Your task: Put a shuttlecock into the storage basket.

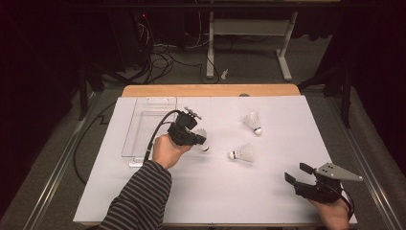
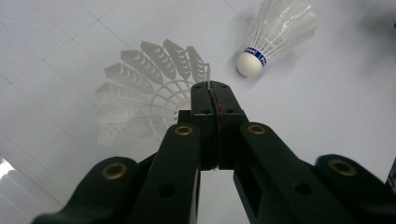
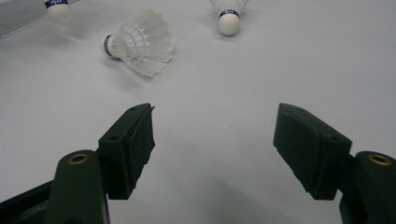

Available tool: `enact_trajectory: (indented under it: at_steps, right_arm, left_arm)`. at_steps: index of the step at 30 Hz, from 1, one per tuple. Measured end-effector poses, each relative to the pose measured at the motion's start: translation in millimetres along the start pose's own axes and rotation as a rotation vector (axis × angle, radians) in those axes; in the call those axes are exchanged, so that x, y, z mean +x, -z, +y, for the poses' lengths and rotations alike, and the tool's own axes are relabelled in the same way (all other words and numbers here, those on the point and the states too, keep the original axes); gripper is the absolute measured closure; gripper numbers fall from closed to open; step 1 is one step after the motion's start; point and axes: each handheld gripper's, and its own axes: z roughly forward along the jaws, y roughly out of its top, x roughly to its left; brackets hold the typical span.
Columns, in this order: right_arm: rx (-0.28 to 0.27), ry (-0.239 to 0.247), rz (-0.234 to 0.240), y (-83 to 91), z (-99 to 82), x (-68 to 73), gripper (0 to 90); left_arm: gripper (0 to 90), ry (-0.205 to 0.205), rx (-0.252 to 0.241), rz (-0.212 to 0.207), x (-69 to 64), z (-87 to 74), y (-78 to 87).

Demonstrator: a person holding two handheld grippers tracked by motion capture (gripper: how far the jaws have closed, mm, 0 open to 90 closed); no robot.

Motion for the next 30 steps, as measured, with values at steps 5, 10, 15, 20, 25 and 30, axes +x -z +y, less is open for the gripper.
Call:
enact_trajectory:
  at_steps: [5, 10, 15, 20, 25, 30]
  right_arm:
    - [0.001, 0.001, 0.001, -0.1, 0.0, 0.2, 29.4]
    - [0.001, 0.001, 0.002, -0.1, 0.0, 0.2, 29.4]
    - [0.001, 0.001, 0.001, -0.1, 0.0, 0.2, 29.4]
    - [-0.001, 0.002, -0.001, 0.0, 0.0, 0.1, 29.4]
    - [-0.001, 0.002, -0.001, -0.1, 0.0, 0.2, 29.4]
    - [0.0, 0.002, 0.0, -0.2, 0.0, 0.2, 29.4]
  left_arm:
    - [89.1, -0.007, -0.012, 0.001, -1.7, -0.4, 2.5]
    - [89.1, -0.005, -0.025, 0.003, -2.2, -1.3, 6.3]
    - [89.1, -0.009, -0.041, 0.009, -2.0, -2.9, 11.3]
    - [89.1, -0.005, -0.043, 0.006, -2.4, -4.2, 14.5]
    - [89.1, -0.011, -0.051, 0.01, -2.4, -5.0, 17.5]
    - [89.1, -0.003, -0.065, 0.015, -2.1, -6.1, 21.9]
